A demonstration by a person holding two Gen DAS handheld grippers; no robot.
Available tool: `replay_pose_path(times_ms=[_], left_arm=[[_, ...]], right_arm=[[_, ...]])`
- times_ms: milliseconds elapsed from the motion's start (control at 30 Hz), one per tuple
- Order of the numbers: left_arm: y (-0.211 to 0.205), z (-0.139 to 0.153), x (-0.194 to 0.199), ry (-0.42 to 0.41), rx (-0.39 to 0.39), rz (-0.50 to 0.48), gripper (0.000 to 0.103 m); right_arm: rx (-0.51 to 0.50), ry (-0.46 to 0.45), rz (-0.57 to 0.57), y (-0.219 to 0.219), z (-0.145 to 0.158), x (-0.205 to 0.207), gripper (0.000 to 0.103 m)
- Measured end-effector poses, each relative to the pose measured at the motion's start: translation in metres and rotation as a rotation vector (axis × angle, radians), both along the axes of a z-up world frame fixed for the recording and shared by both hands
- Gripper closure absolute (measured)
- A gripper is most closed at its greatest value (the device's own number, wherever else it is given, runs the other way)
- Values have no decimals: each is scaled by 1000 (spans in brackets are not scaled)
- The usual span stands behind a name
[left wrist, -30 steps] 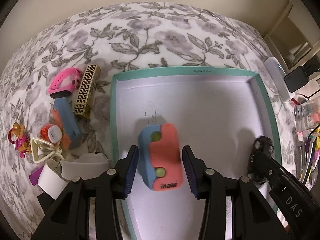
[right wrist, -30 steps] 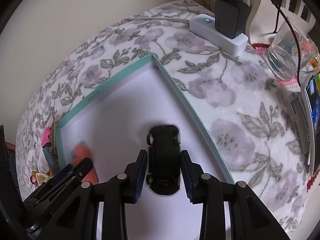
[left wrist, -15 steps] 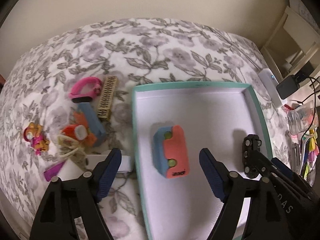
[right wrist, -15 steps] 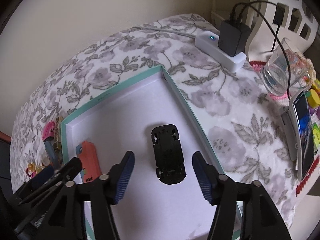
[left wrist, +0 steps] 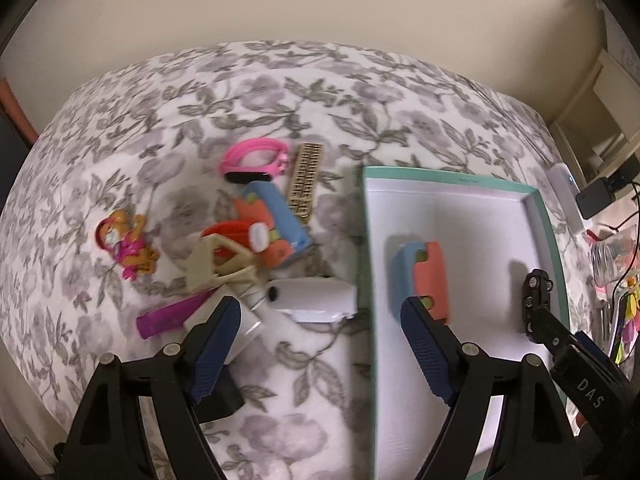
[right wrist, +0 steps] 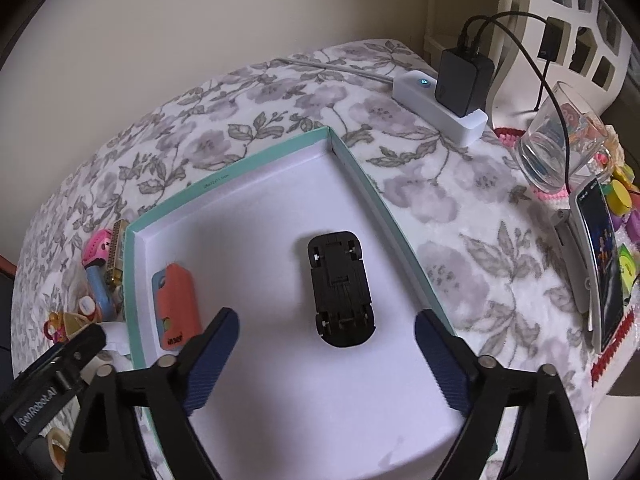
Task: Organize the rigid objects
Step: 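Withdraw both tools from the tray back toward the pile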
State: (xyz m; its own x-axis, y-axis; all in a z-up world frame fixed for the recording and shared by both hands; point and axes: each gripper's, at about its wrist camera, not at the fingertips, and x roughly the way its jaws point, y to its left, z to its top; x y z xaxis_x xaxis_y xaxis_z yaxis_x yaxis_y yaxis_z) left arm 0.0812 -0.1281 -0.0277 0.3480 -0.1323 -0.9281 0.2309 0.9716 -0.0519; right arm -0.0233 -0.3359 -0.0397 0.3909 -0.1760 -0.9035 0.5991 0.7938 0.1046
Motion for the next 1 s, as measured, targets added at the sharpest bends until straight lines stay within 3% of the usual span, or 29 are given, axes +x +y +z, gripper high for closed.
replay_pose_path(times_ms=[67,100,133,367,467,567,733,1000], left_arm=[[8,0,-1,-8,-11,12,14],[12,0,-2,-10,-17,18,2],[17,0,-3,-17,-28,26,0],[43,0,-5,-9,-92,80,0],[55,6,-3,12,-129,100,0],[68,18,-3,-23,-148,124,0],[92,36,2,-88,-142,154,0],[136,39,14,-49,-31,221,0]], right_arm=[[-2,-5,-1,2,0,-2,4],[-3,-9,-1,3,1,-3,3],[-5,-13,0,3,1,-4,0],[-42,-34,6,12,8,-6,0],[-23,-59,12,17,10,-5,0],[5,-84,39,28,14,1,0],[-1,-106,93,53,21,12,0],[-20,-134,242,105,34,31,0]])
